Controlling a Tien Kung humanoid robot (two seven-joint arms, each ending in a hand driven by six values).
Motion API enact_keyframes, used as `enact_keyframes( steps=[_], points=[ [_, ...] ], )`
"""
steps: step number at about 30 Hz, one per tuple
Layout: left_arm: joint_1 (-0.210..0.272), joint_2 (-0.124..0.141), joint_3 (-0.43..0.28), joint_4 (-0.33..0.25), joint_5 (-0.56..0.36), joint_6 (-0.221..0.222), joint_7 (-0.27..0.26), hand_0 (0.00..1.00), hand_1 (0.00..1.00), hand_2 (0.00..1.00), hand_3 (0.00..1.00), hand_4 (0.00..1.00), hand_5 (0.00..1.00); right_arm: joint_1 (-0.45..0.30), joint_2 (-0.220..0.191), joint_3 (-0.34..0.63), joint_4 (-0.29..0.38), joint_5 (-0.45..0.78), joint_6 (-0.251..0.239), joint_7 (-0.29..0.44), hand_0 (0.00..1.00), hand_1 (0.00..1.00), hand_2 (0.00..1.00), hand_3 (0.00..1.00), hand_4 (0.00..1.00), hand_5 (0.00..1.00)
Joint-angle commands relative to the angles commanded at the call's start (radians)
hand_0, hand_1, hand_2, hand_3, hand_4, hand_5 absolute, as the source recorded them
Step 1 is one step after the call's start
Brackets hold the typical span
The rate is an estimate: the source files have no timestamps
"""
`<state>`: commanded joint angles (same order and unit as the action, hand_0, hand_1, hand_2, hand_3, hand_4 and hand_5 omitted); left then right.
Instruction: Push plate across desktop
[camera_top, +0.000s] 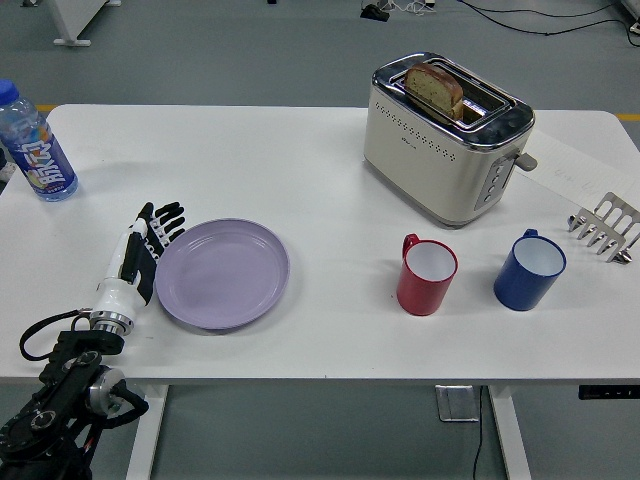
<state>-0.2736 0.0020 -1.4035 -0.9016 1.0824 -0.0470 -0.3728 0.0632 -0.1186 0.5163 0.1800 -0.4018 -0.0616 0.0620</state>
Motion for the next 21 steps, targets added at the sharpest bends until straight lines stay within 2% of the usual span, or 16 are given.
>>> enact_keyframes(
  steps=[21],
  points=[
    [-0.004, -0.002, 0.092, -0.019, -0.022, -0.002, 0.0, 0.81, 0.836, 0.812, 0.718, 0.569, 0.998, -0.004, -0.002, 0.0, 0.0, -0.007, 0.001, -0.002, 0.705, 0.721, 0.789, 0.738, 0.334, 0.266]
  ],
)
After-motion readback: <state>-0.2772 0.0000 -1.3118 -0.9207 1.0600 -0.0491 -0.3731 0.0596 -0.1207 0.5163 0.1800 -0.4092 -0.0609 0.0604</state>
